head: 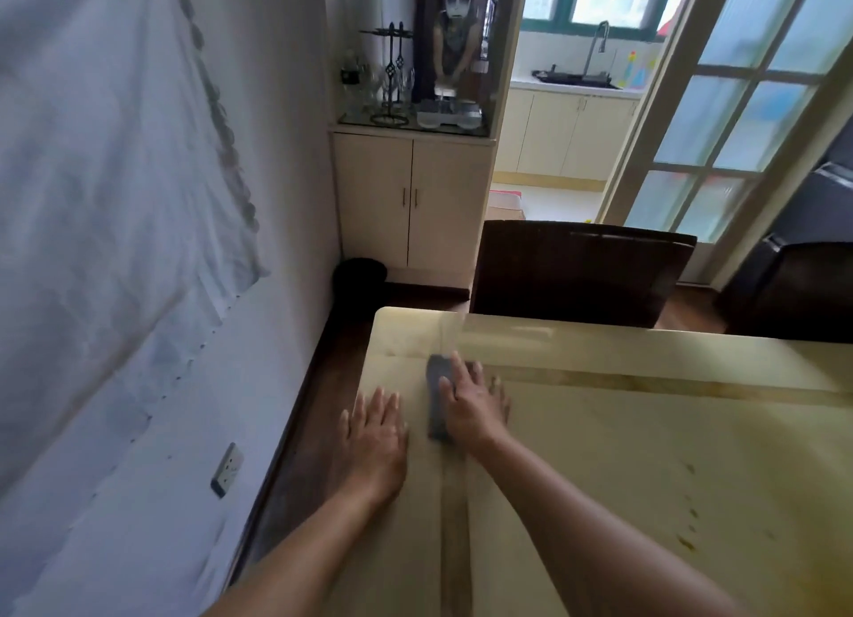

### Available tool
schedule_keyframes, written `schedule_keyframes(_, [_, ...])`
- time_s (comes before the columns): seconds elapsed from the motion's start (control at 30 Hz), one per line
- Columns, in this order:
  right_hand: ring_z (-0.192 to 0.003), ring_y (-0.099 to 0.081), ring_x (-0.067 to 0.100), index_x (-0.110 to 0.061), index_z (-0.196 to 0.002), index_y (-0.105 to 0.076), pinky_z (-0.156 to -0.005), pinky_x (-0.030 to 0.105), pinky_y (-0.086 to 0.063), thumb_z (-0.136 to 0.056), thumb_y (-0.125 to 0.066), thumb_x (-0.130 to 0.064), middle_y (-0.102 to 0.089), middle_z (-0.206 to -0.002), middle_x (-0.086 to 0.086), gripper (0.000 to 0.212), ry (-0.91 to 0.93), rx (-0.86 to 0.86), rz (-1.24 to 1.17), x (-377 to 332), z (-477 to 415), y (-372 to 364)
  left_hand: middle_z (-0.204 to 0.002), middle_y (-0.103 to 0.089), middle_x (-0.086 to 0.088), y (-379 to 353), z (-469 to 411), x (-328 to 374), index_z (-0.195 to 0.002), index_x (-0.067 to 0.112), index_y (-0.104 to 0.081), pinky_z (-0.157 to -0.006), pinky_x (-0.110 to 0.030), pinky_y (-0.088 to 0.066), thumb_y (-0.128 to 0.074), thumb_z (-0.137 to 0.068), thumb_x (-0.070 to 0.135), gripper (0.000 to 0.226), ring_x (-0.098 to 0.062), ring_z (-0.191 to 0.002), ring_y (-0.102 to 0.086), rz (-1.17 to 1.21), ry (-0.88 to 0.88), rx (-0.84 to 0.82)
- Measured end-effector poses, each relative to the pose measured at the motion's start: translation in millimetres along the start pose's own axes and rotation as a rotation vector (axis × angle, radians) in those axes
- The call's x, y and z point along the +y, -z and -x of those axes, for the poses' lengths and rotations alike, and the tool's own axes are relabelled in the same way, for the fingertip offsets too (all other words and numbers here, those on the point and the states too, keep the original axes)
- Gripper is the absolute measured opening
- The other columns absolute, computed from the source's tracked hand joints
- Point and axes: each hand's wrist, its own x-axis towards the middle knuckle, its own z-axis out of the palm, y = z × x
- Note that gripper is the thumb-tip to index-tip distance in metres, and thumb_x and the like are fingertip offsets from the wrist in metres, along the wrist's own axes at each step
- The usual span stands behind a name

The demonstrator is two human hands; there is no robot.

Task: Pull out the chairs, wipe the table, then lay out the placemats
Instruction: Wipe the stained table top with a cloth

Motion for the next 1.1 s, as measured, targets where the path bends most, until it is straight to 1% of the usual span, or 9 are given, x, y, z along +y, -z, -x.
schedule_keyframes(0.1, [-0.145, 0.021, 0.026, -0.034, -0.151, -0.002, -0.116, 0.048, 0.012, -0.102, -0.025, -0.035, 0.012, -0.160, -0.004, 0.055, 0.096, -0.095, 0.333, 0.9, -7.5, -15.2, -0.160, 0.007, 0.002, -9.3, -1.7, -3.5, -0.151, 0.024, -0.002, -0.117, -0.037, 0.010, 0.007, -0.091, 0.039, 0.062, -0.018, -0.147, 0.011, 0.001, -0.008, 0.077])
schedule_keyframes(0.27, [-0.146, 0.019, 0.026, -0.035, -0.151, -0.003, -0.117, 0.046, 0.007, -0.099, -0.027, -0.033, 0.010, -0.160, -0.005, 0.058, 0.164, -0.111, 0.380, -19.9, -46.7, -36.8, -0.160, 0.005, 0.000, -10.4, -4.1, -6.3, -0.151, 0.021, 0.002, -0.116, -0.033, 0.009, 0.024, -0.060, 0.035, 0.095, -0.020, -0.147, 0.009, 0.026, -0.044, 0.097])
schedule_keyframes(0.5, [-0.146, 0.016, 0.032, -0.032, -0.151, -0.004, -0.116, 0.053, 0.007, -0.094, -0.037, -0.016, 0.011, -0.160, -0.001, 0.067, 0.209, -0.112, 0.426, -53.5, -93.0, -45.2, -0.129, -0.060, -0.009, -20.7, -10.8, -13.8, -0.135, 0.010, -0.045, -0.090, -0.043, -0.048, -0.032, -0.073, 0.019, 0.064, -0.031, -0.117, -0.058, -0.043, -0.078, 0.056])
schedule_keyframes(0.67, [-0.147, 0.014, 0.029, -0.033, -0.150, -0.005, -0.114, 0.055, 0.009, -0.097, -0.027, -0.019, 0.008, -0.161, -0.003, 0.059, 0.163, -0.098, 0.393, -49.7, -116.3, -40.5, -0.147, 0.018, 0.009, -13.6, -4.3, -10.9, -0.137, 0.024, 0.019, -0.112, -0.031, 0.007, 0.014, -0.065, 0.035, 0.073, -0.015, -0.137, 0.020, -0.055, -0.101, 0.131])
schedule_keyframes(0.73, [-0.146, 0.014, 0.029, -0.034, -0.150, -0.004, -0.114, 0.055, 0.008, -0.096, -0.028, -0.020, 0.009, -0.160, -0.003, 0.061, 0.128, -0.101, 0.396, -39.0, -124.1, -30.6, -0.153, -0.010, 0.004, -12.7, -5.8, -9.9, -0.143, 0.019, -0.004, -0.112, -0.032, -0.015, 0.000, -0.073, 0.030, 0.072, -0.016, -0.142, -0.012, -0.117, -0.103, 0.163])
schedule_keyframes(0.83, [-0.146, 0.015, 0.026, -0.036, -0.149, -0.005, -0.115, 0.054, 0.007, -0.098, -0.022, -0.026, 0.010, -0.160, -0.007, 0.054, 0.037, -0.081, 0.367, -11.0, -130.5, -6.1, -0.121, -0.066, -0.004, -15.2, -6.5, -8.0, -0.121, 0.017, -0.063, -0.080, -0.040, -0.053, -0.033, -0.078, 0.023, 0.053, -0.023, -0.106, -0.066, -0.121, -0.080, 0.106])
schedule_keyframes(0.9, [-0.147, 0.013, 0.025, -0.036, -0.149, -0.006, -0.115, 0.053, 0.007, -0.099, -0.015, -0.029, 0.009, -0.160, -0.008, 0.051, -0.031, -0.045, 0.358, 13.7, -131.7, 14.6, -0.135, -0.055, -0.004, -9.2, -1.7, -5.1, -0.128, 0.015, -0.058, -0.090, -0.039, -0.048, -0.026, -0.083, 0.032, 0.058, -0.023, -0.118, -0.058, -0.088, -0.053, 0.061])
schedule_keyframes(1.0, [-0.147, 0.012, 0.026, -0.035, -0.150, -0.005, -0.117, 0.052, 0.006, -0.100, -0.014, -0.030, 0.010, -0.160, -0.006, 0.052, -0.138, -0.003, 0.374, 53.1, -129.7, 46.7, -0.146, 0.020, 0.009, -5.9, -0.5, 0.2, -0.141, 0.019, 0.011, -0.115, -0.030, 0.000, 0.019, -0.067, 0.048, 0.080, -0.008, -0.139, 0.013, -0.060, -0.043, 0.107])
schedule_keyframes(1.1, [-0.147, 0.015, 0.025, -0.037, -0.151, -0.001, -0.117, 0.052, 0.007, -0.101, -0.013, -0.028, 0.012, -0.160, -0.006, 0.052, -0.207, 0.031, 0.363, 82.0, -125.4, 67.2, -0.141, 0.029, 0.012, -2.4, -0.2, 0.1, -0.134, 0.018, 0.022, -0.114, -0.027, 0.010, 0.027, -0.058, 0.048, 0.082, -0.002, -0.130, 0.026, -0.044, -0.016, 0.099])
